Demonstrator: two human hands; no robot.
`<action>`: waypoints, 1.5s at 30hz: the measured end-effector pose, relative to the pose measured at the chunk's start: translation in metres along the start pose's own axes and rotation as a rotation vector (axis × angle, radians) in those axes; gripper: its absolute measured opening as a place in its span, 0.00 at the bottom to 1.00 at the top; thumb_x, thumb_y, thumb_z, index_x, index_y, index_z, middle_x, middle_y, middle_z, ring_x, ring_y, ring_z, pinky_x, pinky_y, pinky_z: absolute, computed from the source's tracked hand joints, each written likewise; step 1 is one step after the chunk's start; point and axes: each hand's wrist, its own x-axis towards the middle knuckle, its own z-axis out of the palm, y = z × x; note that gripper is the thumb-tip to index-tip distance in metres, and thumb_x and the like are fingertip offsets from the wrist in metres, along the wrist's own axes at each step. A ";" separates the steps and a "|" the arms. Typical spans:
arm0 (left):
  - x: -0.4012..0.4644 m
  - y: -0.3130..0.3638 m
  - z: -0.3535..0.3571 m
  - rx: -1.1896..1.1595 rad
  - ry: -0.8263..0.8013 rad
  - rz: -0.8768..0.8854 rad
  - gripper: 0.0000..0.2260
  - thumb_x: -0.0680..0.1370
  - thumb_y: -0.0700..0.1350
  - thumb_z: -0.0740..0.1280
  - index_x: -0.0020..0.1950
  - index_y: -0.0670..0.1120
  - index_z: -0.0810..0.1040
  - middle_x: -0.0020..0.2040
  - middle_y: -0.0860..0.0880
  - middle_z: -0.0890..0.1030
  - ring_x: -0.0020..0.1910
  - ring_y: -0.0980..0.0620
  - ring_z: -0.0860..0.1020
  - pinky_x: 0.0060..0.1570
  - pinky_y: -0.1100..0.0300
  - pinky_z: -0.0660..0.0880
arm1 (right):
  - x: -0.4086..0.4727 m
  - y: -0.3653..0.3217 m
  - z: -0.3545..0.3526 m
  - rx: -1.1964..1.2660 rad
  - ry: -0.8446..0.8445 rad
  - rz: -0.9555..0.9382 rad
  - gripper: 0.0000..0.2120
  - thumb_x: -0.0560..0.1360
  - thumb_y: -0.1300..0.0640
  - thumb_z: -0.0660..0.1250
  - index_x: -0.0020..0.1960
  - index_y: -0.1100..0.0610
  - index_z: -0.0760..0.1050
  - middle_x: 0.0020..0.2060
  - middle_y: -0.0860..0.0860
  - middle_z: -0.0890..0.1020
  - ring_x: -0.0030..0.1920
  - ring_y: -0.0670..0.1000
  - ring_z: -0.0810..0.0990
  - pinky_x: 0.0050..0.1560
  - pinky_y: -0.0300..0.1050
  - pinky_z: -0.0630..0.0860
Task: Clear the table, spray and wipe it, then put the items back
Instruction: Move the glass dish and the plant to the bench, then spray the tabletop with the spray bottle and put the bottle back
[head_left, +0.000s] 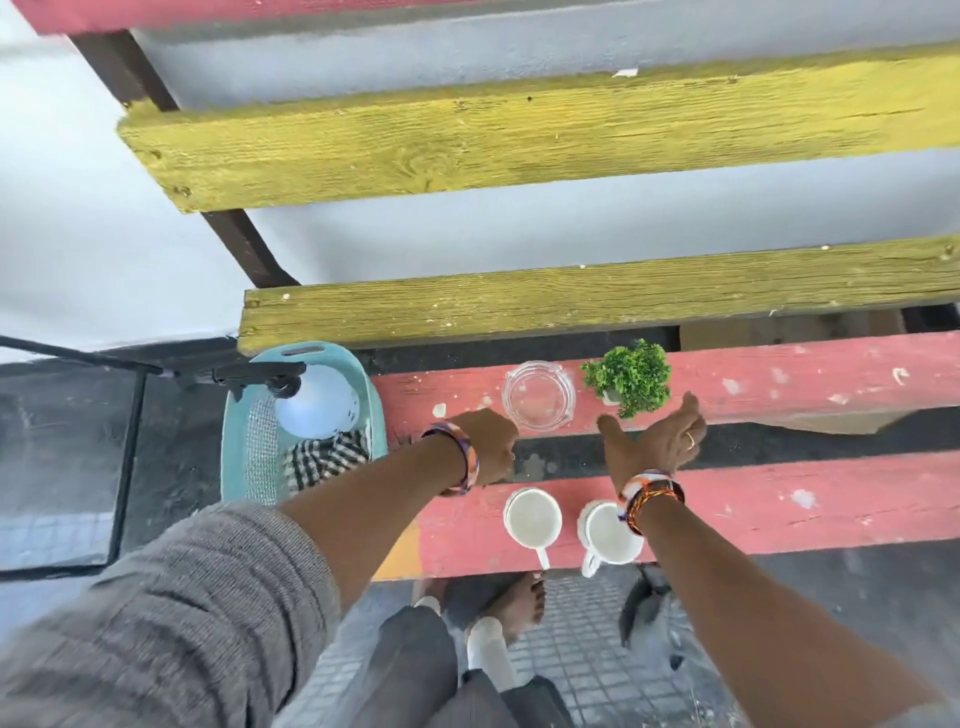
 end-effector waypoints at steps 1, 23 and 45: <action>-0.007 -0.004 -0.001 0.019 -0.001 -0.001 0.13 0.79 0.43 0.56 0.50 0.37 0.77 0.47 0.40 0.79 0.48 0.42 0.78 0.46 0.55 0.73 | -0.005 -0.004 0.003 -0.009 0.003 -0.014 0.44 0.68 0.60 0.72 0.75 0.60 0.50 0.73 0.59 0.55 0.72 0.64 0.55 0.71 0.58 0.55; -0.147 -0.269 -0.003 -0.645 0.159 -0.347 0.16 0.78 0.41 0.58 0.30 0.42 0.67 0.26 0.46 0.69 0.23 0.50 0.66 0.22 0.65 0.63 | -0.192 -0.116 0.172 0.095 -0.528 -0.362 0.46 0.68 0.63 0.73 0.76 0.56 0.48 0.73 0.54 0.62 0.70 0.54 0.66 0.68 0.49 0.66; -0.149 -0.364 0.007 -0.552 0.099 -0.197 0.12 0.78 0.43 0.58 0.50 0.36 0.77 0.40 0.42 0.78 0.33 0.46 0.73 0.27 0.63 0.68 | -0.225 -0.127 0.269 0.333 -0.203 -0.249 0.17 0.65 0.60 0.77 0.45 0.64 0.72 0.32 0.50 0.76 0.32 0.43 0.75 0.35 0.38 0.68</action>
